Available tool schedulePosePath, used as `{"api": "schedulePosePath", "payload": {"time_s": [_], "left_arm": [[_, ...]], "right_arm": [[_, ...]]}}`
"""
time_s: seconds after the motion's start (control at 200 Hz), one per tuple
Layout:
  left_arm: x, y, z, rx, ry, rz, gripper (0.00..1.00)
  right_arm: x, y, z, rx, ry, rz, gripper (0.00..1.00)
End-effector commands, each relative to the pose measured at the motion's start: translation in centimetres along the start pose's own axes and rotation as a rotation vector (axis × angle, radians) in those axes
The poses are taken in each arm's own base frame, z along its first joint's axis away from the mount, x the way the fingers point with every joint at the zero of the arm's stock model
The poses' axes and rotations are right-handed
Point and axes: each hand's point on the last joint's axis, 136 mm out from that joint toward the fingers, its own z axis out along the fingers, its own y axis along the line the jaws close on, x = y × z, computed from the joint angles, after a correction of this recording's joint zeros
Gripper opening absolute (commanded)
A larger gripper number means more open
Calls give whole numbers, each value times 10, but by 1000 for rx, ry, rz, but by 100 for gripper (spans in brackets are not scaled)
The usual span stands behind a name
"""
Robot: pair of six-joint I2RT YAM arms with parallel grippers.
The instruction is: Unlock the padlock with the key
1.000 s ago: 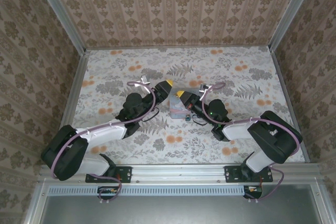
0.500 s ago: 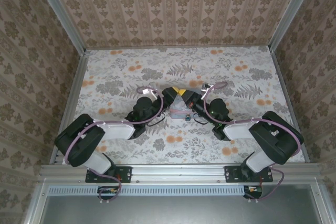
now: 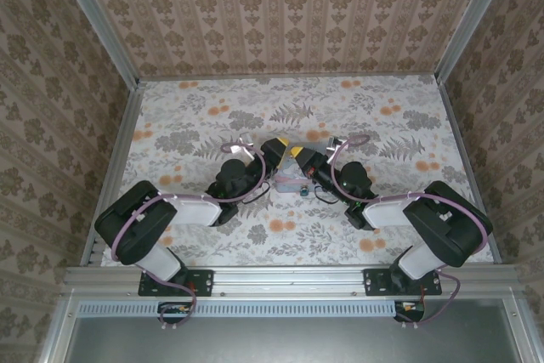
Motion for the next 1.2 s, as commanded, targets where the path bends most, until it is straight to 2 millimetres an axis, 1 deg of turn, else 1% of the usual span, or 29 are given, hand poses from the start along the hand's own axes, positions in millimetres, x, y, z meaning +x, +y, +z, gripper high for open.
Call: {"api": "schedulePosePath", "payload": {"time_s": [0.0,0.2,0.36,0.515,0.6,0.735,0.845,0.865,0.895,0.925,0.955,1.005,1.045,1.065,1.085,1.09,1.1,1.195], "left_arm": [[0,-14,4,56,-7,-8,54],[3,-12,8,71,-5,-30,35],[5,-10,11,74,-1,-39,26],[5,-14,13,81,-3,-35,17],[5,-14,14,84,-1,-33,12],[6,-15,15,85,2,-32,0],[6,-16,15,88,7,-25,0],[7,-16,16,89,10,-24,0],[7,-17,16,90,16,-19,0],[7,-18,16,93,19,-15,0],[7,-19,15,97,27,-8,0],[8,-22,15,102,41,3,0],[8,-23,15,102,56,16,0],[8,-23,15,101,64,21,0],[9,-24,15,100,72,27,0],[10,-25,15,101,75,29,0],[10,-25,15,100,79,32,0],[13,-32,17,118,129,59,0]], "right_arm": [[-6,18,-4,-59,-26,2,0],[-6,17,-4,-56,-29,7,0],[-6,15,-5,-52,-29,9,0],[-6,12,-6,-44,-30,12,0],[-7,11,-6,-40,-32,14,0],[-8,10,-6,-38,-34,18,0],[-8,11,-7,-42,-30,18,0],[-8,10,-8,-37,-31,18,8],[-9,10,-10,-35,-34,18,23],[-11,7,-13,-28,-39,17,34],[-13,5,-17,-24,-43,17,43],[-18,3,-23,-18,-47,12,53],[-22,3,-28,-14,-51,7,59],[-24,2,-30,-12,-53,3,61],[-24,-2,-32,4,-48,-2,61],[-26,3,-33,-10,-52,-7,62],[-27,7,-35,-20,-53,-13,62],[-30,21,-41,-28,-25,-77,63]]}}
